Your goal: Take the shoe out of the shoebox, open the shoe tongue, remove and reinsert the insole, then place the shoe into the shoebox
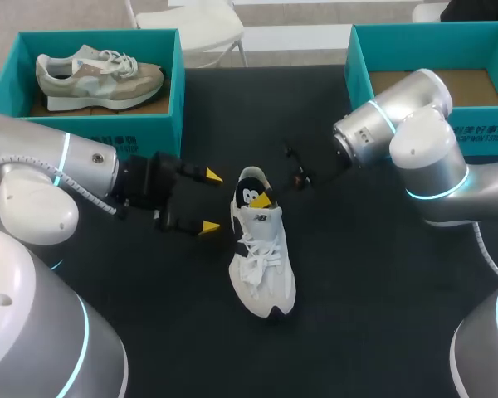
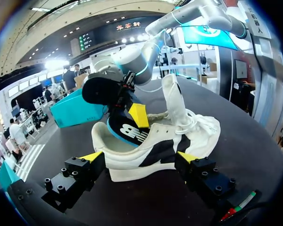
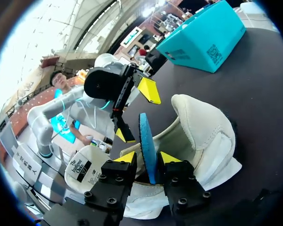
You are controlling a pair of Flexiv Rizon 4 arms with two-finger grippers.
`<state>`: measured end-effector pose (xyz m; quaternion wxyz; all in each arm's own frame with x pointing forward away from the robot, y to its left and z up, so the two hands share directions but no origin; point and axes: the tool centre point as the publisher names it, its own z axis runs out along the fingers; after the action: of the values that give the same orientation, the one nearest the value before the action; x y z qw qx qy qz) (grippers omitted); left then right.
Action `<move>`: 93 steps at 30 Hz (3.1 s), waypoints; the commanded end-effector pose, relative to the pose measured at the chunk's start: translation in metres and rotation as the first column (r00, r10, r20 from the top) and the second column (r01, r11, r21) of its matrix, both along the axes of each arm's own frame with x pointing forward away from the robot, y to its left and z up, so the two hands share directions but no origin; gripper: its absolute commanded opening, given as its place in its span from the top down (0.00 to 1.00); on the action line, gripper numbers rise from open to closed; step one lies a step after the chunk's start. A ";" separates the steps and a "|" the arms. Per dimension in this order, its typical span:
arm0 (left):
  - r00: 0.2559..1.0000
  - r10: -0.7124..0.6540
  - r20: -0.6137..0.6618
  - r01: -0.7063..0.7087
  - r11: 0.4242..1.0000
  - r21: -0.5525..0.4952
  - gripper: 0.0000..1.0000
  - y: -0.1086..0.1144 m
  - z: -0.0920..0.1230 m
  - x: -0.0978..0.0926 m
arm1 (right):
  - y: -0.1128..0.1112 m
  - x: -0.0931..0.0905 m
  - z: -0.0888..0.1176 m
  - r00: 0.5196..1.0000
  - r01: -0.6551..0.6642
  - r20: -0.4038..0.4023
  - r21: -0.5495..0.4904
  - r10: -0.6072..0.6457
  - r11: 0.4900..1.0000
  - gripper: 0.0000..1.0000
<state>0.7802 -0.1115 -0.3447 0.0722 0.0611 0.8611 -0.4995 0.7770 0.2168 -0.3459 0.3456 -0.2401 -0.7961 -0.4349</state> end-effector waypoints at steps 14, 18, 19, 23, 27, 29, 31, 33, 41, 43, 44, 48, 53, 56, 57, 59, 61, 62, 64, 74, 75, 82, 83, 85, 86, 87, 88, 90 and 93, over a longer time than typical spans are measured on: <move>1.000 0.006 0.004 -0.006 1.000 0.003 0.00 0.004 0.000 -0.001 | -0.007 0.023 0.017 0.998 -0.011 0.069 -0.030 0.013 0.999 0.66; 1.000 0.004 0.005 -0.004 1.000 0.005 0.00 0.004 0.001 -0.002 | -0.005 0.029 0.020 0.996 -0.010 0.088 -0.029 0.012 1.000 0.67; 1.000 0.003 0.005 -0.003 1.000 0.005 0.00 0.004 0.002 -0.001 | -0.005 0.030 0.020 0.996 -0.012 0.090 -0.028 0.014 1.000 0.68; 1.000 0.004 0.007 -0.004 1.000 0.005 0.00 0.005 0.003 0.000 | -0.003 0.032 0.018 0.996 -0.018 0.092 -0.026 0.021 0.999 0.78; 1.000 0.003 0.008 -0.003 1.000 0.006 0.00 0.005 0.003 0.000 | 0.000 0.032 0.013 0.996 -0.025 0.084 -0.017 0.026 1.000 1.00; 1.000 0.003 0.008 -0.003 1.000 0.006 0.00 0.004 0.003 0.000 | 0.001 0.030 0.010 0.997 -0.035 0.068 -0.015 0.036 0.999 1.00; 1.000 0.003 0.007 -0.003 1.000 0.007 0.00 0.004 0.003 0.000 | 0.002 0.027 0.007 0.998 -0.043 0.049 -0.013 0.044 0.999 1.00; 1.000 0.004 0.006 -0.004 1.000 0.007 0.00 0.004 0.002 0.000 | 0.003 0.023 0.005 0.998 -0.044 0.036 -0.011 0.044 0.999 1.00; 1.000 0.012 -0.001 -0.012 1.000 0.007 0.00 0.005 0.000 0.001 | 0.003 0.015 0.003 0.999 -0.055 0.000 -0.028 0.055 0.998 0.95; 1.000 0.013 -0.002 -0.013 1.000 0.007 0.00 0.005 -0.001 0.001 | 0.001 0.015 0.004 0.999 -0.048 0.006 -0.032 0.048 0.998 0.86; 1.000 0.013 -0.003 -0.013 1.000 0.006 0.00 0.005 -0.001 0.001 | 0.000 0.016 0.006 0.999 -0.043 0.012 -0.035 0.044 0.998 0.83; 1.000 0.014 -0.005 -0.014 1.000 0.004 0.00 0.005 -0.001 0.001 | -0.001 0.017 0.014 0.999 -0.027 0.034 -0.042 0.028 0.999 0.73; 1.000 0.019 -0.006 -0.019 1.000 -0.005 0.00 0.004 0.000 0.002 | 0.003 0.017 0.023 0.998 -0.014 0.056 -0.049 0.017 0.999 0.66; 1.000 0.020 -0.006 -0.020 1.000 -0.009 0.00 0.004 0.000 0.002 | 0.006 0.016 0.025 0.998 -0.014 0.065 -0.050 0.017 0.999 0.64; 1.000 0.021 -0.006 -0.021 1.000 -0.011 0.00 0.004 0.001 0.001 | 0.006 0.017 0.026 0.998 -0.014 0.066 -0.051 0.018 0.999 0.64; 1.000 0.022 -0.007 -0.022 1.000 -0.014 0.00 0.004 0.002 0.000 | 0.007 0.017 0.027 0.997 -0.016 0.070 -0.055 0.020 0.998 0.63; 1.000 0.021 -0.007 -0.022 1.000 -0.017 0.00 0.004 0.002 0.000 | 0.008 0.018 0.031 0.997 -0.018 0.079 -0.060 0.023 0.998 0.61; 1.000 0.021 -0.007 -0.021 1.000 -0.019 0.00 0.004 0.002 0.000 | 0.008 0.019 0.033 0.996 -0.017 0.084 -0.063 0.022 0.998 0.61; 1.000 0.022 -0.008 -0.022 1.000 -0.021 0.00 0.004 0.003 -0.001 | 0.009 0.021 0.038 0.994 -0.019 0.102 -0.067 0.026 0.998 0.60; 1.000 0.024 -0.006 -0.024 0.999 -0.025 0.00 0.015 0.011 -0.004 | 0.008 0.043 0.065 0.976 -0.017 0.215 -0.087 0.036 0.996 0.57; 1.000 0.026 -0.006 -0.026 0.999 -0.026 0.00 0.017 0.013 -0.004 | 0.006 0.045 0.068 0.973 -0.014 0.226 -0.087 0.034 0.996 0.57; 0.999 0.036 -0.006 -0.037 0.999 -0.027 0.00 0.035 0.024 -0.005 | -0.006 0.047 0.079 0.964 0.042 0.265 -0.094 -0.015 0.995 0.58; 0.999 0.037 -0.006 -0.037 0.999 -0.026 0.00 0.038 0.027 -0.005 | -0.008 0.045 0.077 0.965 0.057 0.259 -0.091 -0.032 0.994 0.58; 0.999 0.036 -0.007 -0.036 0.999 -0.024 0.00 0.044 0.033 -0.005 | -0.011 0.040 0.073 0.965 0.092 0.255 -0.103 -0.064 0.990 0.62; 0.999 0.035 -0.007 -0.035 0.999 -0.022 0.00 0.047 0.037 -0.006 | -0.013 0.038 0.071 0.964 0.121 0.250 -0.101 -0.092 0.988 0.64; 0.999 0.034 -0.007 -0.034 0.999 -0.022 0.00 0.050 0.040 -0.006 | -0.014 0.036 0.069 0.960 0.148 0.253 -0.104 -0.118 0.983 0.65; 0.999 0.032 -0.007 -0.032 0.999 -0.022 0.00 0.053 0.044 -0.006 | -0.016 0.033 0.069 0.956 0.179 0.256 -0.108 -0.146 0.978 0.68; 1.000 0.029 -0.006 -0.030 0.999 -0.021 0.00 0.057 0.051 -0.005 | -0.020 0.030 0.067 0.942 0.236 0.269 -0.108 -0.200 0.966 0.76; 1.000 0.019 0.001 -0.019 1.000 -0.011 0.00 0.066 0.058 -0.003 | -0.023 0.027 0.065 0.922 0.314 0.277 -0.128 -0.270 0.941 0.94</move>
<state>0.7807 -0.0596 -0.2994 0.0809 0.0508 0.8566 -0.5070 0.8220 0.2003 -0.2811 0.2042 -0.2913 -0.8310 -0.4276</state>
